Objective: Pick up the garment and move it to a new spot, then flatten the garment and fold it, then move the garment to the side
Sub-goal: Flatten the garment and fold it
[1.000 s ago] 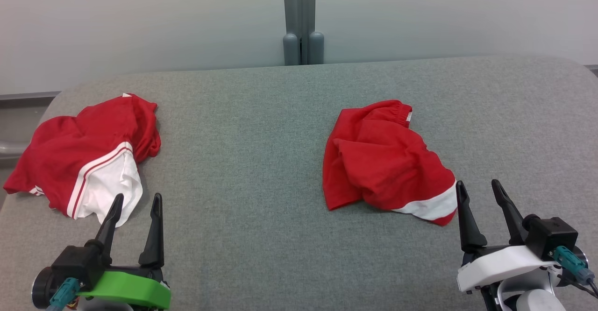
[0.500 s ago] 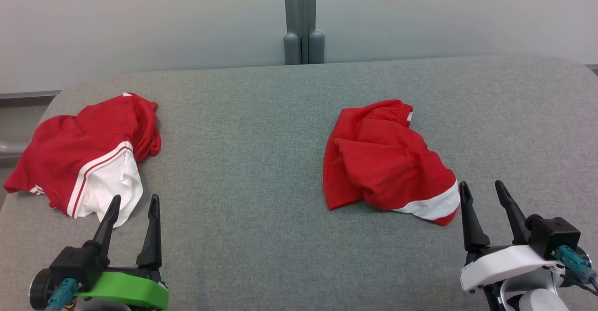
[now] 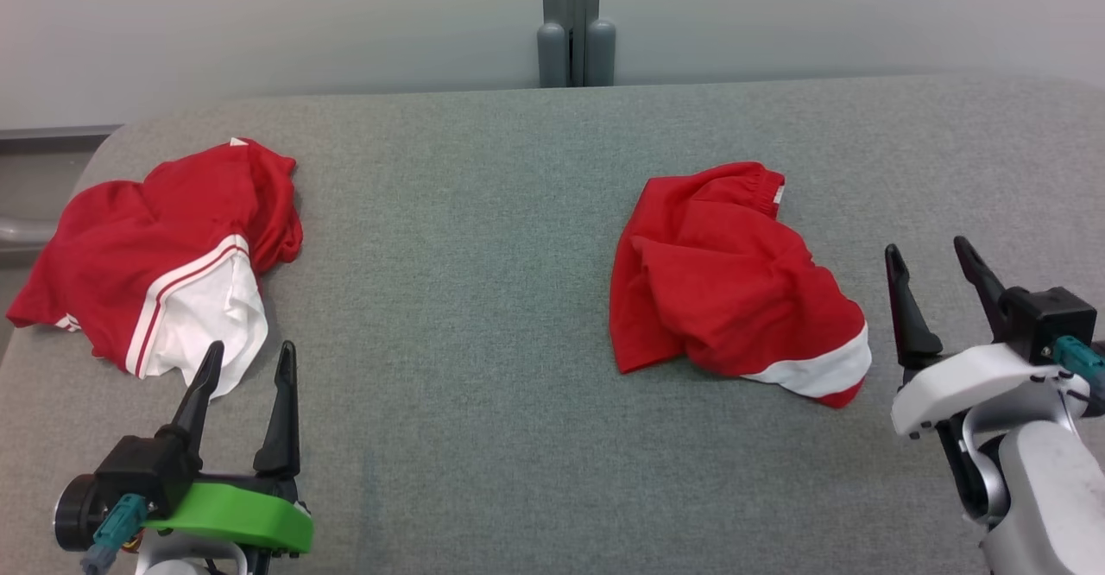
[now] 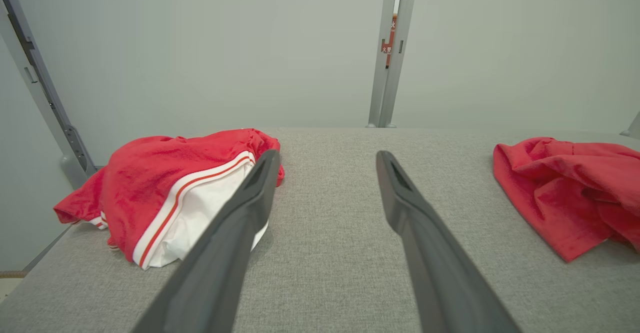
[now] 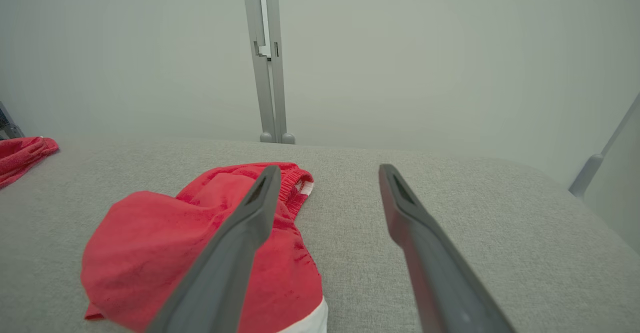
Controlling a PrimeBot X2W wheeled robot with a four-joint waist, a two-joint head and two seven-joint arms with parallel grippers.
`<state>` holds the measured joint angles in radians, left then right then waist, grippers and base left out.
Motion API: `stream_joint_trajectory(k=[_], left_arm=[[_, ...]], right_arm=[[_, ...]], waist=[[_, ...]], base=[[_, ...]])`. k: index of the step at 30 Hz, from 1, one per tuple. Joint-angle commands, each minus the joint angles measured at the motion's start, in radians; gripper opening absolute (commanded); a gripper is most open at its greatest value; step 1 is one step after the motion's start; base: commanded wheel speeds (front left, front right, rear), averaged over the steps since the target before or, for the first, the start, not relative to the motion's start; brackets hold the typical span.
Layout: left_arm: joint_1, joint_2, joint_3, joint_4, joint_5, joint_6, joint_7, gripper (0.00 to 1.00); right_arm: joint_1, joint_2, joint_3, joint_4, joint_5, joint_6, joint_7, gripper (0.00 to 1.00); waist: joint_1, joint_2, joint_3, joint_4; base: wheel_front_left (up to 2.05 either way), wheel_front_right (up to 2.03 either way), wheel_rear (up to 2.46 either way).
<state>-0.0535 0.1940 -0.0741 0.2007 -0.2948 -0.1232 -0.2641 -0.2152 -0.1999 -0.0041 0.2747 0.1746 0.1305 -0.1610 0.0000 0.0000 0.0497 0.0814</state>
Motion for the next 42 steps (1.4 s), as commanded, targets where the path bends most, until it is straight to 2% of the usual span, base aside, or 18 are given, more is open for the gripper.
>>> stream_joint_trajectory(k=[1, 5, 10, 16, 23, 24, 25, 26, 33, 39, 42], left_arm=[[-0.02, -0.003, -0.002, 0.002, 0.009, -0.001, -0.001, 1.0], [-0.044, -0.008, -0.01, 0.005, 0.013, -0.002, -0.001, 1.0], [-0.067, -0.017, -0.014, 0.009, 0.017, -0.004, -0.001, 1.0], [-0.091, -0.027, -0.019, 0.013, 0.023, -0.005, -0.001, 1.0], [-0.114, -0.035, -0.024, 0.024, 0.025, -0.006, -0.001, 1.0], [-0.114, -0.035, -0.025, 0.025, 0.025, -0.007, -0.001, 1.0], [-0.114, -0.035, -0.025, 0.027, 0.025, -0.007, -0.001, 1.0], [-0.114, -0.035, -0.023, 0.028, 0.025, -0.007, -0.001, 1.0], [-0.097, -0.04, -0.011, 0.032, 0.028, -0.008, -0.001, 1.0], [-0.082, -0.049, -0.011, 0.03, 0.031, -0.008, -0.001, 1.0], [-0.077, -0.056, -0.011, 0.029, 0.028, -0.008, -0.001, 1.0]], right_arm=[[-0.029, -0.015, 0.003, 0.022, 0.001, 0.0, -0.002, 1.0], [-0.098, -0.055, 0.014, 0.144, 0.007, 0.0, 0.01, 1.0], [-0.161, -0.069, 0.045, 0.312, 0.036, 0.0, -0.006, 1.0], [-0.223, -0.05, 0.08, 0.5, 0.072, 0.0, -0.038, 1.0], [-0.262, -0.012, 0.138, 0.666, 0.129, 0.0, -0.068, 1.0], [-0.263, -0.009, 0.144, 0.676, 0.135, 0.0, -0.071, 0.69], [-0.266, -0.007, 0.152, 0.692, 0.144, 0.0, -0.074, 0.13], [-0.271, -0.005, 0.157, 0.702, 0.158, 0.0, -0.081, 0.0], [-0.319, -0.065, 0.144, 0.683, 0.183, 0.0, -0.106, 0.0], [-0.336, -0.128, 0.088, 0.547, 0.15, 0.0, -0.105, 0.0], [-0.34, -0.127, 0.087, 0.475, 0.136, 0.0, -0.105, 0.0]], waist=[[0.0, 0.0, 0.02, 0.015], [0.0, 0.0, 0.054, 0.041], [0.0, 0.0, 0.091, 0.064], [0.0, 0.0, 0.121, 0.077], [0.0, 0.0, 0.132, 0.085], [0.0, 0.0, 0.132, 0.085], [0.0, 0.0, 0.132, 0.084], [0.0, 0.0, 0.131, 0.083], [0.0, 0.0, 0.106, 0.067], [0.0, 0.0, 0.079, 0.057], [0.0, 0.0, 0.068, 0.058]], base=[[0.0, 0.0, 0.0], [0.0, 0.0, 0.0], [0.0, 0.0, 0.0], [0.0, 0.0, 0.0], [0.0, 0.0, 0.0], [0.0, 0.0, 0.0], [0.0, 0.0, 0.0], [0.0, 0.0, 0.0], [0.0, 0.0, 0.0], [0.0, 0.0, 0.0], [0.0, 0.0, 0.0]])
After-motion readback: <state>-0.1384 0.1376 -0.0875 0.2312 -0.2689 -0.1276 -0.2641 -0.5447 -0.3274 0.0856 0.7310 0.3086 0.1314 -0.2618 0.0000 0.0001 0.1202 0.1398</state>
